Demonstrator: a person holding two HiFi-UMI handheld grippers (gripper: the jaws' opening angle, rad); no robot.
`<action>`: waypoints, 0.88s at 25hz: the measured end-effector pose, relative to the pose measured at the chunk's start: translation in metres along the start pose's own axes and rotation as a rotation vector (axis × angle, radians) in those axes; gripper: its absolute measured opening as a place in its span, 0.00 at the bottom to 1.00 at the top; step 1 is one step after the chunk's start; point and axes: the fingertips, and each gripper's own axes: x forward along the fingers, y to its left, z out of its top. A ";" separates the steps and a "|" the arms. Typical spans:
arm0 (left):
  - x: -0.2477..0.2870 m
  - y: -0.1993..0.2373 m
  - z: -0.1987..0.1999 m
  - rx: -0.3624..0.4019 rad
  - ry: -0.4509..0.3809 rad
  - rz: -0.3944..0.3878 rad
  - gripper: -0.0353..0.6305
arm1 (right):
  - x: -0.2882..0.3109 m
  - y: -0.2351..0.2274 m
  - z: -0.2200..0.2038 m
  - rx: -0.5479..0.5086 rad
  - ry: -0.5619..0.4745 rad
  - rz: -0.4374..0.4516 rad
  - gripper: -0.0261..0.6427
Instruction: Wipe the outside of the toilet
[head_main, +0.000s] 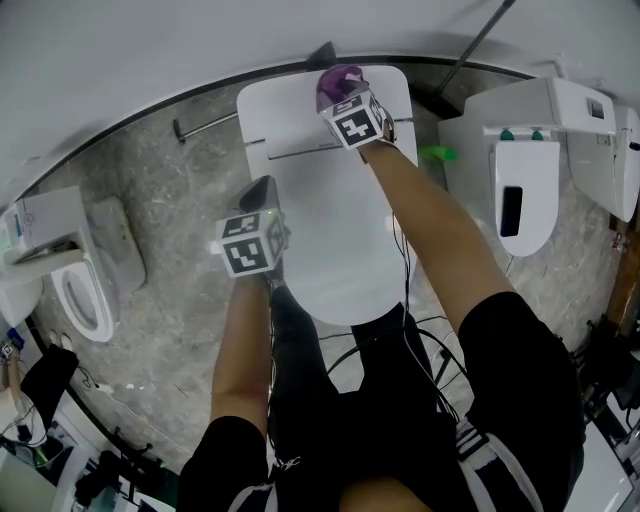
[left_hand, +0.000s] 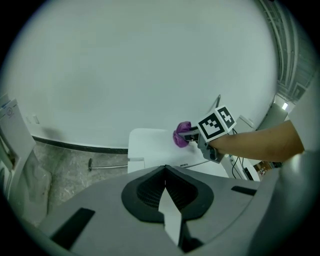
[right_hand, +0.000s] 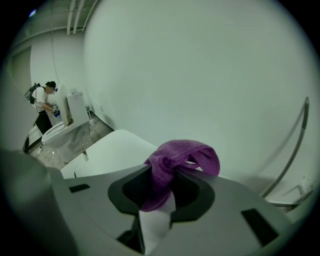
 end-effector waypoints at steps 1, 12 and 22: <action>0.003 -0.006 0.000 0.003 0.004 -0.003 0.07 | -0.002 -0.006 -0.003 0.006 -0.001 -0.002 0.19; 0.036 -0.061 0.001 -0.011 0.020 -0.019 0.07 | -0.033 -0.076 -0.043 0.048 -0.007 -0.037 0.19; 0.066 -0.114 0.009 0.022 0.036 -0.045 0.07 | -0.057 -0.137 -0.079 0.153 -0.029 -0.035 0.19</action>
